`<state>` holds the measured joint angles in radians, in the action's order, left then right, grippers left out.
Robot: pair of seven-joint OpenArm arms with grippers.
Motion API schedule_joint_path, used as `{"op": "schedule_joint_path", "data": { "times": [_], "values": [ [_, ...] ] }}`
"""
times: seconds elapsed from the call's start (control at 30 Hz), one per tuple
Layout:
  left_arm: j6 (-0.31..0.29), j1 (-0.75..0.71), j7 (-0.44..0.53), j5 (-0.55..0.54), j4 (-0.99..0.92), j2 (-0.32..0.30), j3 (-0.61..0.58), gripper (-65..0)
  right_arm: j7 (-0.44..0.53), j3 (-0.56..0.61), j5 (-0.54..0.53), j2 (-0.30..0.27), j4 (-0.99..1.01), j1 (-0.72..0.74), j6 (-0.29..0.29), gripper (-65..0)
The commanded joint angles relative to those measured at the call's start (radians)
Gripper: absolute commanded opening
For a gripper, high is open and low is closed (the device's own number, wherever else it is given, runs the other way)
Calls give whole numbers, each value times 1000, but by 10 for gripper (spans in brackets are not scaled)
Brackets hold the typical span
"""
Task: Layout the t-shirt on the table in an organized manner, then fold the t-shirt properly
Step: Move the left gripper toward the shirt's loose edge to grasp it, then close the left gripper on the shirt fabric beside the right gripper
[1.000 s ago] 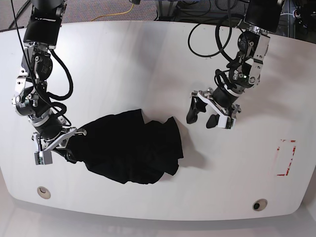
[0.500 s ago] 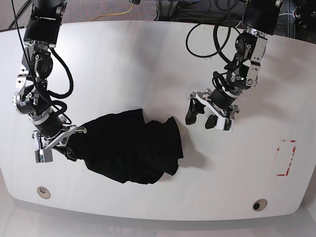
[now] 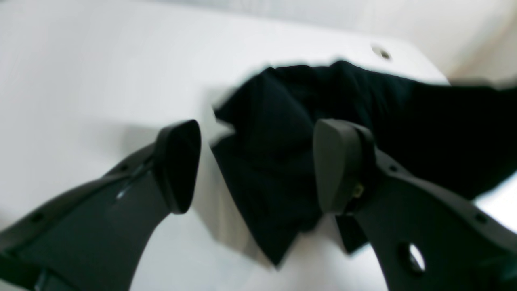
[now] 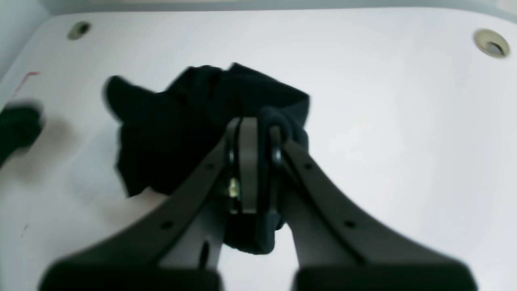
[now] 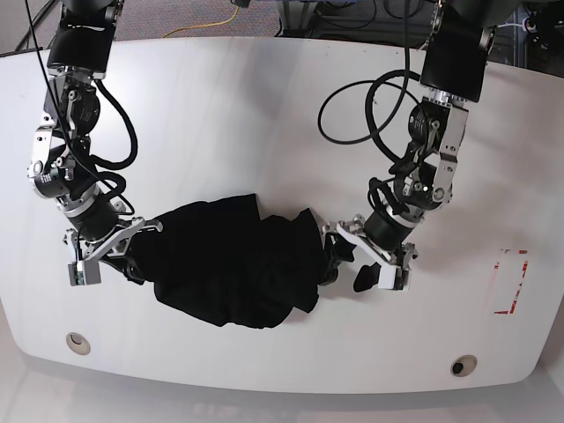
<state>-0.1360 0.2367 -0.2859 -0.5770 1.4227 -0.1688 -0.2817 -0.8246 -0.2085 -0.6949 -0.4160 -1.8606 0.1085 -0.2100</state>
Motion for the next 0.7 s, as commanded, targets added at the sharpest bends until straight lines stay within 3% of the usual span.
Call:
{"op": "schedule_joint_path", "data": {
  "times": [0.0,0.17,0.53,0.67],
  "values": [
    [-7,57,18,-7,-30,4,2,-235,29,-7,-12,-13,-44,20,-7,-650],
    [-7,103,20,-7,-102,5,2,-233,24,-7,-12,13,-50,12,-7,-650],
    [-7,172,23,-10,-207,25,-75,-232,24,-7,-16,13,-50,6,-7,-650],
    [-7,192,24,-10,-242,59,-95,-233,24,-7,-18,15,-50,6,-7,-650]
  ]
}}
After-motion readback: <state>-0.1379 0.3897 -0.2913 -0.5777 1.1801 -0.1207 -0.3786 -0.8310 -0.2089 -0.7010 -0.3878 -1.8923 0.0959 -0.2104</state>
